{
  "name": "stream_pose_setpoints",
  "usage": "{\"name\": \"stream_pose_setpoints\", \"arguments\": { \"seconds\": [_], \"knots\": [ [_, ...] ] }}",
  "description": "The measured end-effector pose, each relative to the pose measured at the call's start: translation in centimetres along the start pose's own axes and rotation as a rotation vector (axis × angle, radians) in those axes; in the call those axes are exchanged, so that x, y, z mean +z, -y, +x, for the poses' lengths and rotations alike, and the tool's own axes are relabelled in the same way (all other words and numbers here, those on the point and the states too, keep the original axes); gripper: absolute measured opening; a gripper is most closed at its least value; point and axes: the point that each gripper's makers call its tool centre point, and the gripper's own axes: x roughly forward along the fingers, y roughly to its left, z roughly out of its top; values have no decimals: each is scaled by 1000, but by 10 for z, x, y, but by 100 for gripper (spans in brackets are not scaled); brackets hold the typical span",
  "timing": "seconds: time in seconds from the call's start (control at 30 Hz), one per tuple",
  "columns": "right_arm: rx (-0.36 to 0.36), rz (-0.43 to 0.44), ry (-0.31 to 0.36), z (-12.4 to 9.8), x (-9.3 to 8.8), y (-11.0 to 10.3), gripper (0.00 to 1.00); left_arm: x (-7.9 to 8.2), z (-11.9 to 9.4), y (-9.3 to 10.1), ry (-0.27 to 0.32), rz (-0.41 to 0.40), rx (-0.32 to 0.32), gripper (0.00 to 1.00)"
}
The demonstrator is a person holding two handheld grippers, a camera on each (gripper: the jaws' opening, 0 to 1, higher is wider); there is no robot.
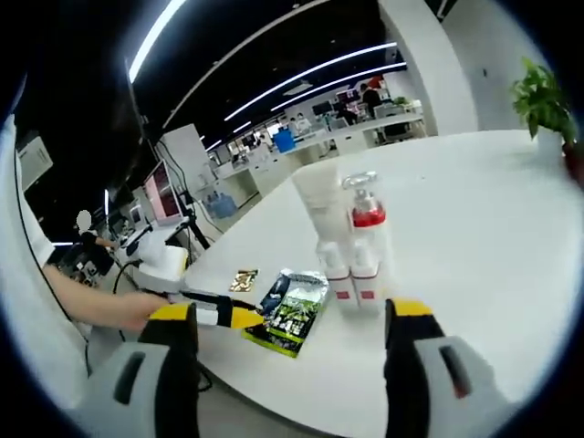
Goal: Arrange the skincare products in the storage area until every visible bottle or jar stands upright without overlapping.
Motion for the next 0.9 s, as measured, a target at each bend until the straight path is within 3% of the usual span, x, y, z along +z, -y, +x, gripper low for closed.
{"name": "stream_pose_setpoints", "arguments": {
  "seconds": [0.1,0.17,0.23,0.5,0.9],
  "knots": [
    [0,0,0,0,0,0,85,9,-1,9,25,200,-16,35],
    [1,1,2,0,0,0,85,3,4,18,-6,346,-50,37],
    [0,1,3,0,0,0,85,-2,10,29,-22,426,-82,40],
    [-15,-4,11,-2,2,2,85,-15,24,26,-83,452,-56,43],
    [-29,1,18,-2,2,5,85,-7,31,24,-88,429,-54,43]
  ]
}}
